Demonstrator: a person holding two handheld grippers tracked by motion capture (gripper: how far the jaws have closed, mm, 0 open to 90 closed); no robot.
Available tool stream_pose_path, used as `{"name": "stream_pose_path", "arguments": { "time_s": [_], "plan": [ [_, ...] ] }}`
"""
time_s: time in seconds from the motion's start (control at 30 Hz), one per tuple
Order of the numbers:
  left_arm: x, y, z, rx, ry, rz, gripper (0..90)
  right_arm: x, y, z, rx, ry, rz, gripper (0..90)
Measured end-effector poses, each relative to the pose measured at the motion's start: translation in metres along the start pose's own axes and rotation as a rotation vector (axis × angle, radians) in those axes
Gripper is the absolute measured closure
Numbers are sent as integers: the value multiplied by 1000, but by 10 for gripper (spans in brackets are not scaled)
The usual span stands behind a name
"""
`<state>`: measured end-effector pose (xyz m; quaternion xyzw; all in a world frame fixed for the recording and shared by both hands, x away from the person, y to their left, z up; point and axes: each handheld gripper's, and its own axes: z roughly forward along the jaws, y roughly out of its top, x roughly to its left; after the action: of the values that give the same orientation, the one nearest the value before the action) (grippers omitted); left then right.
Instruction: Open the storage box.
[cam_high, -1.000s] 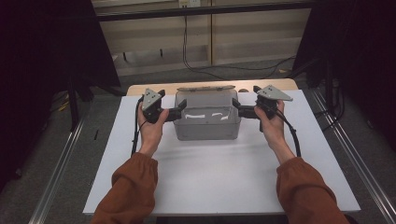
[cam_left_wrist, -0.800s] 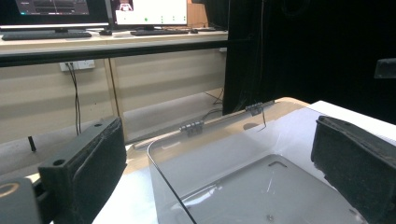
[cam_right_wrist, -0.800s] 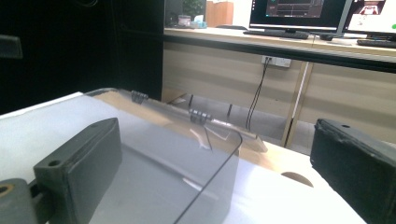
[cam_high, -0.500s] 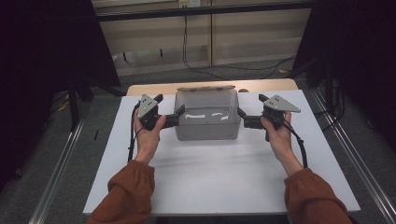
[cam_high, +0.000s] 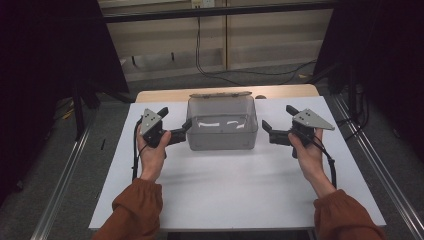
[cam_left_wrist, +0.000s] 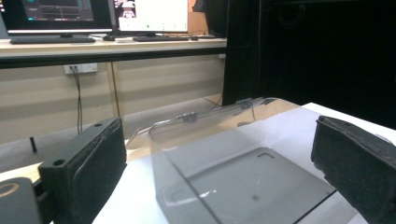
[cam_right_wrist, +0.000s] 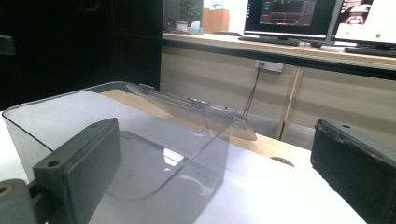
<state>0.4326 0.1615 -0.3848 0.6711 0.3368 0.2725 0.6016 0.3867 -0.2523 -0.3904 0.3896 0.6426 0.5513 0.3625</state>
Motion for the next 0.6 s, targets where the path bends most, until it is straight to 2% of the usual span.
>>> {"name": "stream_pose_path", "arguments": {
  "time_s": [0.3,0.33,0.37,0.6],
  "plan": [
    [2,-2,-16,-7,12,15,33,0,-4,-19,-10,-21,18,16],
    [1,-2,-18,-13,16,4,33,0,-4,-20,-13,-26,20,16],
    [2,-1,-21,-16,18,18,33,0,-5,-22,-14,-29,18,16],
    [0,-4,-36,-29,31,22,33,-1,-7,-38,-20,-55,14,16]
  ]
}}
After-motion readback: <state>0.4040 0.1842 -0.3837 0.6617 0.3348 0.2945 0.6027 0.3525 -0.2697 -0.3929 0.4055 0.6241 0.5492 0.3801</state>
